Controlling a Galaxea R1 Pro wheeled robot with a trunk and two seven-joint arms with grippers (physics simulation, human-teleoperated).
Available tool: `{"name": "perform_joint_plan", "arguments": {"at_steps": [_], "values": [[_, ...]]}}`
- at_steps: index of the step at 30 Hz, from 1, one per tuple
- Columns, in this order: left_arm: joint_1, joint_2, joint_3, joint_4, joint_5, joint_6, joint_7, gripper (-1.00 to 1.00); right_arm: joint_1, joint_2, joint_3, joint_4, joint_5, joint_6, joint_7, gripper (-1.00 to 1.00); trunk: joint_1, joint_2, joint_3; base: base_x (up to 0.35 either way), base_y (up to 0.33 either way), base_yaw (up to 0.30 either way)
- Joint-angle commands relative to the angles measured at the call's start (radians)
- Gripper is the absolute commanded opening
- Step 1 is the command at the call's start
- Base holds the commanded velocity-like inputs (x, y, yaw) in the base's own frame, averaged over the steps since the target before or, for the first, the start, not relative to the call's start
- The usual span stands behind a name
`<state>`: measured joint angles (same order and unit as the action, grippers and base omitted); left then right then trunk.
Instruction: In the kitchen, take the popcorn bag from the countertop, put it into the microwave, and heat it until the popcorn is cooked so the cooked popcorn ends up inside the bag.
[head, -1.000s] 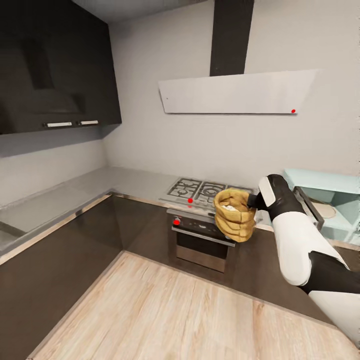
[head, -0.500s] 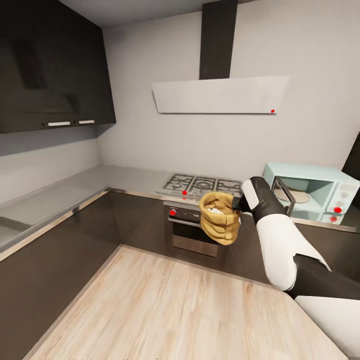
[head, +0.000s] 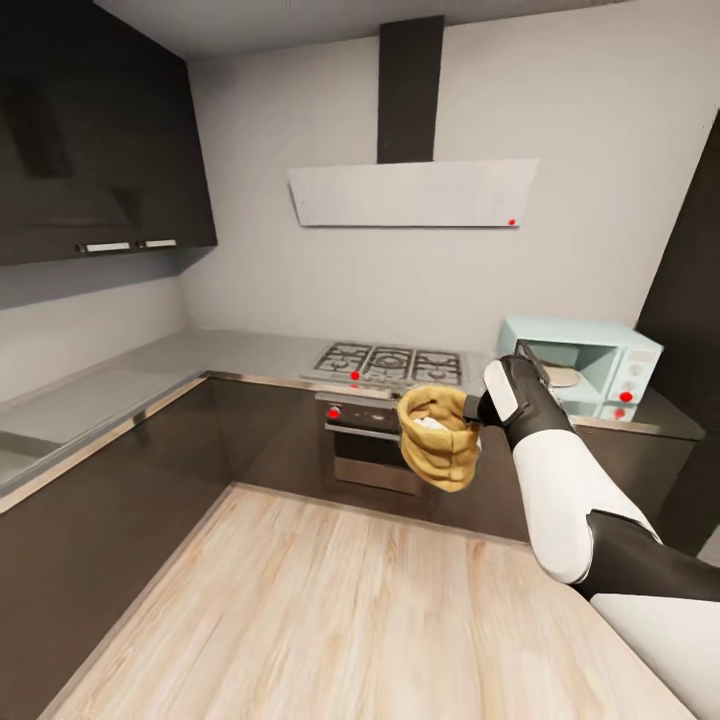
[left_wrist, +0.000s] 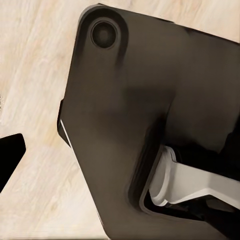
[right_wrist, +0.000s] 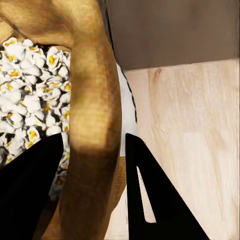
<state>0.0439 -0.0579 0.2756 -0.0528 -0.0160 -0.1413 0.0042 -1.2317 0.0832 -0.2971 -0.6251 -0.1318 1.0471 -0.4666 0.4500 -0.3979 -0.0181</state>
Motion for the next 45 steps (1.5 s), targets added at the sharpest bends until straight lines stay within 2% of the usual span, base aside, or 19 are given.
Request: {"name": "perform_joint_plan", "arguments": {"at_steps": [1,21,24,45], "values": [[0.001,0.000,0.004,-0.002,-0.002,-0.001,0.000,1.00,0.001,0.001,-0.004,-0.001,-0.011,0.000,-0.010,-1.00,0.000,-0.002,-0.002,-0.343,0.000,-0.271],[0.001,-0.002,0.004,-0.001,-0.002,0.000,0.002,1.00,0.012,-0.009,-0.005,-0.001,-0.009,0.000,-0.010,-1.00,0.000,-0.002,-0.002,-0.344,0.000,-0.285],[0.000,0.000,0.012,-0.002,0.007,0.001,0.004,1.00,0.013,-0.010,-0.005,-0.001,-0.009,0.000,-0.010,-1.00,0.000,-0.002,-0.002,-0.295,-0.080,-0.157],[-0.004,-0.001,0.018,-0.002,0.011,0.005,0.010,1.00,0.035,-0.014,-0.007,-0.005,-0.008,-0.004,-0.010,-1.00,0.000,-0.002,-0.002,0.241,-0.247,-0.004]]}}
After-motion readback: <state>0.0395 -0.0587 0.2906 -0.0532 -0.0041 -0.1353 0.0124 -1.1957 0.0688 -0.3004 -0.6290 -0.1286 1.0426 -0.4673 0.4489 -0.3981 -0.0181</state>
